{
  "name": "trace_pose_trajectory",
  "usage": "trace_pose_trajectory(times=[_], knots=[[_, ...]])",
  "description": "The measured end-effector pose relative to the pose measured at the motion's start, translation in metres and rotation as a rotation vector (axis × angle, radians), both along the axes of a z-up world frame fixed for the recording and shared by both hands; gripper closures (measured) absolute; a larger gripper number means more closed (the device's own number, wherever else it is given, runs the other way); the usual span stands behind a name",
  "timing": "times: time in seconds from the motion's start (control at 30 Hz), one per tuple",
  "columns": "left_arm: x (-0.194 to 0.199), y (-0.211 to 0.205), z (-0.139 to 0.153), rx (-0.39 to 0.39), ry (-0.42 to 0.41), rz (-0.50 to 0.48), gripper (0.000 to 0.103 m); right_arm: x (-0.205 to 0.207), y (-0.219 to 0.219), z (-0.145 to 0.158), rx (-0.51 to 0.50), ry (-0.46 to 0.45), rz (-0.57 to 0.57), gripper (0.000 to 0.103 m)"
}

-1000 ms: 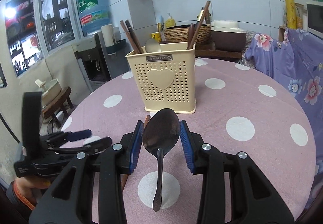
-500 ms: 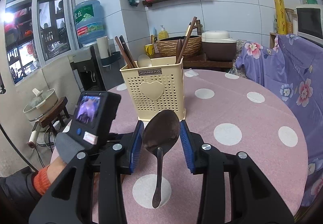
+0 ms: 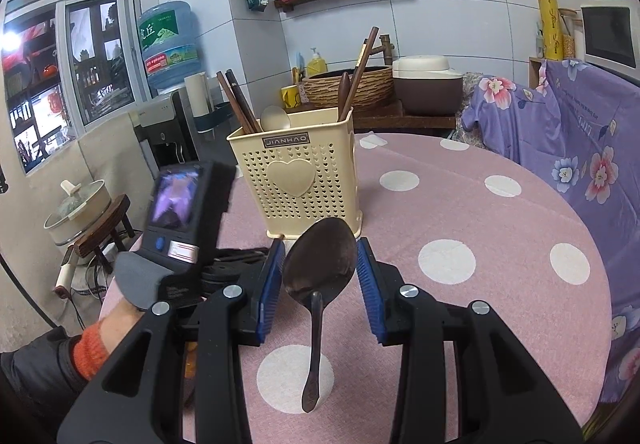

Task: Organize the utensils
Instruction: 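Grasp the last wooden chopstick with the left tool while the right tool holds the spoon, then lower the spoon and chopstick into the holder and open both tools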

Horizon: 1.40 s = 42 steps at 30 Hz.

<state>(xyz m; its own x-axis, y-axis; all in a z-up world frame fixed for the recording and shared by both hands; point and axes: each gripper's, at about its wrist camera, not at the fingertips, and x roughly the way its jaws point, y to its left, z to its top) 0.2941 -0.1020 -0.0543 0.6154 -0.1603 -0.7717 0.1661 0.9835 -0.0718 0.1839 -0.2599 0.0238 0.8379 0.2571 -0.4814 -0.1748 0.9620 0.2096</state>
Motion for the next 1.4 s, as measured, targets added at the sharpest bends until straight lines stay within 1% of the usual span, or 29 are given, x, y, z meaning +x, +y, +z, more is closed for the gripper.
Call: trace_pose_trajectory(times=[0.07,0.2,0.3,0.4,0.5,0.6,0.77,0.9,0.97,1.03,1.1,1.17,1.23,1.3,1.37,1.4], knots=[[-0.007,0.009,0.017,-0.044,-0.034,-0.004,0.095,0.001,0.0,0.0,-0.001,0.0,-0.003,0.066],[-0.033,0.032,0.064,-0.149,-0.143,-0.001,0.095,0.003,0.001,0.001,-0.003,0.002,-0.008,0.066],[-0.054,0.05,0.097,-0.204,-0.236,0.006,0.095,0.004,0.004,0.001,-0.009,0.0,-0.007,0.066],[-0.081,0.066,0.121,-0.239,-0.319,0.006,0.095,0.002,0.006,0.003,-0.011,-0.006,-0.007,0.066],[-0.098,0.073,0.127,-0.248,-0.368,0.007,0.095,0.002,0.007,0.005,-0.011,-0.009,-0.009,0.066],[-0.104,0.076,0.126,-0.251,-0.385,0.009,0.095,0.002,0.009,0.008,-0.008,-0.01,-0.011,0.066],[-0.103,0.078,0.13,-0.264,-0.393,-0.001,0.095,0.0,0.013,0.013,-0.021,-0.024,-0.007,0.066],[-0.099,0.078,0.148,-0.28,-0.425,-0.02,0.095,0.008,0.019,0.026,-0.041,-0.059,-0.007,0.066],[-0.094,0.075,0.164,-0.292,-0.451,-0.03,0.095,0.016,0.023,0.041,-0.053,-0.099,-0.009,0.066],[-0.084,0.073,0.189,-0.303,-0.494,-0.035,0.095,0.028,0.028,0.062,-0.06,-0.147,-0.012,0.066],[-0.072,0.07,0.216,-0.297,-0.546,-0.033,0.095,0.047,0.033,0.092,-0.068,-0.21,-0.023,0.066],[-0.058,0.069,0.242,-0.33,-0.588,-0.034,0.095,0.066,0.038,0.12,-0.09,-0.27,-0.053,0.066],[-0.041,0.064,0.266,-0.323,-0.649,-0.011,0.095,0.088,0.042,0.145,-0.102,-0.328,-0.096,0.066],[-0.021,0.056,0.28,-0.304,-0.689,-0.001,0.095,0.11,0.044,0.16,-0.093,-0.338,-0.12,0.066],[-0.005,0.049,0.279,-0.279,-0.696,0.018,0.095,0.129,0.047,0.165,-0.099,-0.345,-0.143,0.066],[0.004,0.045,0.274,-0.255,-0.702,0.029,0.095,0.138,0.05,0.163,-0.114,-0.35,-0.151,0.066]])
